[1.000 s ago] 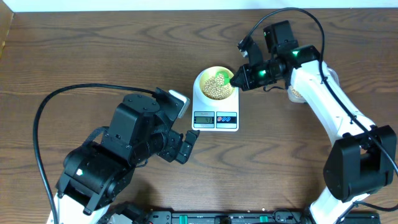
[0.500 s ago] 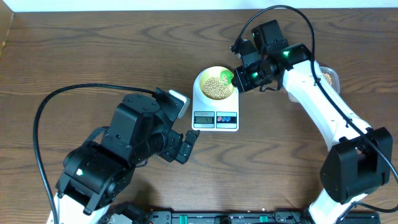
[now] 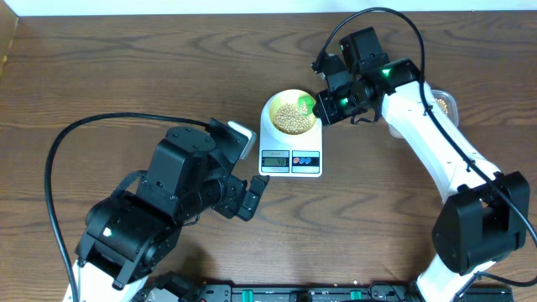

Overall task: Scoop item into bowl and weigh 50g on scale
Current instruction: 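Tilt the scoop slowly to trickle soybeans into the yellow bowl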

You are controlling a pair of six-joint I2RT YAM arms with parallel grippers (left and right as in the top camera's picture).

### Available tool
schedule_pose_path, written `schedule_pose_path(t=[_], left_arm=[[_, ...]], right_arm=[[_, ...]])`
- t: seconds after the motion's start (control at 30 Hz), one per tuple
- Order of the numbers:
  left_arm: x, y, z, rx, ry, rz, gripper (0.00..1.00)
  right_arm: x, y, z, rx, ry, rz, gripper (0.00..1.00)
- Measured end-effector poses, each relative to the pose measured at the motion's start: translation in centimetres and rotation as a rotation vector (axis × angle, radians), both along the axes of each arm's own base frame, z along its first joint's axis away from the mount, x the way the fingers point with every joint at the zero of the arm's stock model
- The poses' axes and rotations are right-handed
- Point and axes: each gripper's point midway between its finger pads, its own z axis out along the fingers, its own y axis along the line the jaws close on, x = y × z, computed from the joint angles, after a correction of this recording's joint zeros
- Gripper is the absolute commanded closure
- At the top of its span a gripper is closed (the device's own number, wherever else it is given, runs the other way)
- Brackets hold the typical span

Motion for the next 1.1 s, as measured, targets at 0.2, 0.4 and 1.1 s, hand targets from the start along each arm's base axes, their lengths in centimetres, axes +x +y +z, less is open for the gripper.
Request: schedule_pose_path(t=[0.2, 0.4, 1.1], left_arm=[[0.0, 0.0, 0.0, 0.0, 0.0, 0.0, 0.01], [0.0, 0.0, 0.0, 0.0, 0.0, 0.0, 0.01], [0.0, 0.0, 0.0, 0.0, 0.0, 0.0, 0.01]], right_arm=[[-0.35, -0.16, -0.16, -0.007, 0.016, 0.0, 0.99], [-0.57, -0.27, -0.22, -0.013, 0.026, -0.001, 0.99], [-0.92, 0.19, -0.01, 0.002, 0.007, 0.074, 0.99]])
